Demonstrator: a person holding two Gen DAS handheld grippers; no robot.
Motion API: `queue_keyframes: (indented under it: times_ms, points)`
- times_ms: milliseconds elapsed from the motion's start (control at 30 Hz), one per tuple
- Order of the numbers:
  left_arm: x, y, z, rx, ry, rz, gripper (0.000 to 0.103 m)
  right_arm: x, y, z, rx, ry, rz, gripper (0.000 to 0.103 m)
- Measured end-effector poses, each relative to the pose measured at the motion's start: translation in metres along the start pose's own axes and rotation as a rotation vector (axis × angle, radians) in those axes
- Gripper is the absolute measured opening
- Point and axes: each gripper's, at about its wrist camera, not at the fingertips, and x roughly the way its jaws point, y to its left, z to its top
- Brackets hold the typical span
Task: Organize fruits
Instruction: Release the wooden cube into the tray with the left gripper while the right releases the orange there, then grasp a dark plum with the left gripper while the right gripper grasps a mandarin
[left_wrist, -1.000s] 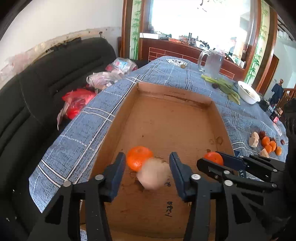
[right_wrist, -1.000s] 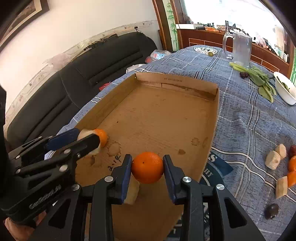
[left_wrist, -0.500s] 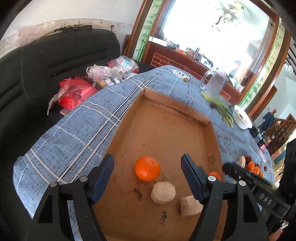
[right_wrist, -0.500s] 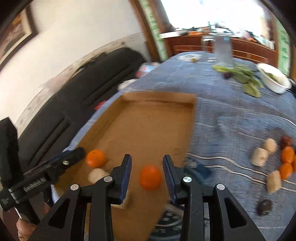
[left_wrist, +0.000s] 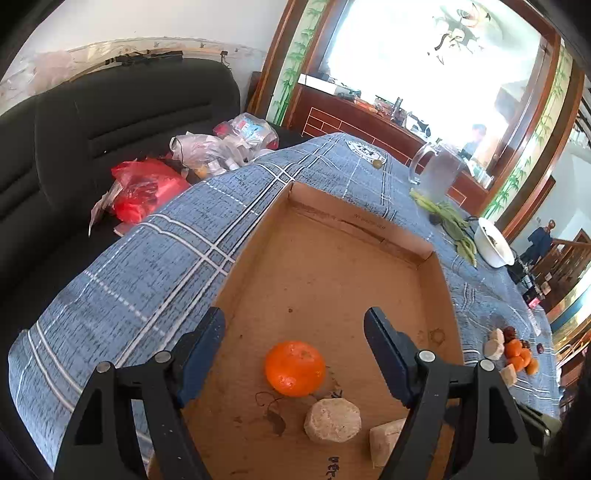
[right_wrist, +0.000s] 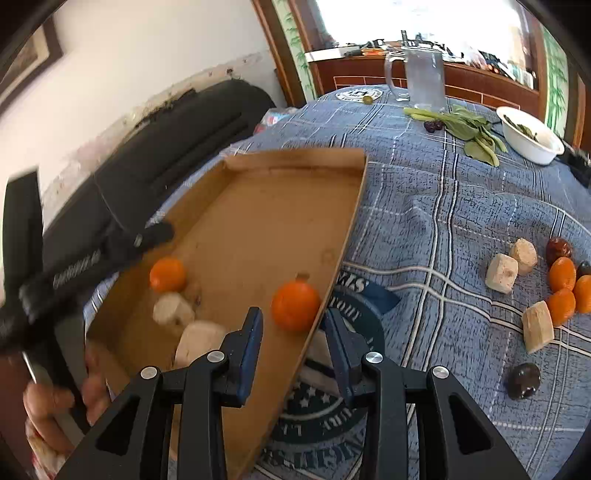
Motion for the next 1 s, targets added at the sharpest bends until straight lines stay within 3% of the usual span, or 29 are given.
queue_keyframes:
  times_ms: [267, 333, 433, 533, 800, 1000]
  points:
    - [-0.002, -0.005, 0.005, 0.014, 0.001, 0.010, 0.077, 0.001, 0.012, -0.015, -0.035, 0.032, -0.011, 0.039]
    - [-0.015, -0.007, 0.006, 0.011, -0.022, -0.003, 0.079, -0.004, 0.013, -0.014, -0.038, 0.011, -0.010, 0.039]
    - [-0.044, -0.020, 0.007, 0.016, -0.102, 0.021, 0.093, -0.014, 0.011, -0.013, -0.039, -0.026, -0.010, 0.039]
    - [-0.069, -0.038, 0.007, 0.067, -0.171, 0.011, 0.095, -0.027, 0.000, -0.017, -0.022, -0.058, -0.018, 0.039]
    - [-0.095, -0.115, -0.012, 0.279, -0.178, -0.027, 0.095, -0.070, -0.071, -0.046, 0.083, -0.104, -0.095, 0.038]
    - [-0.067, -0.159, -0.031, 0.299, -0.045, -0.115, 0.095, -0.106, -0.161, -0.071, 0.239, -0.114, -0.229, 0.038]
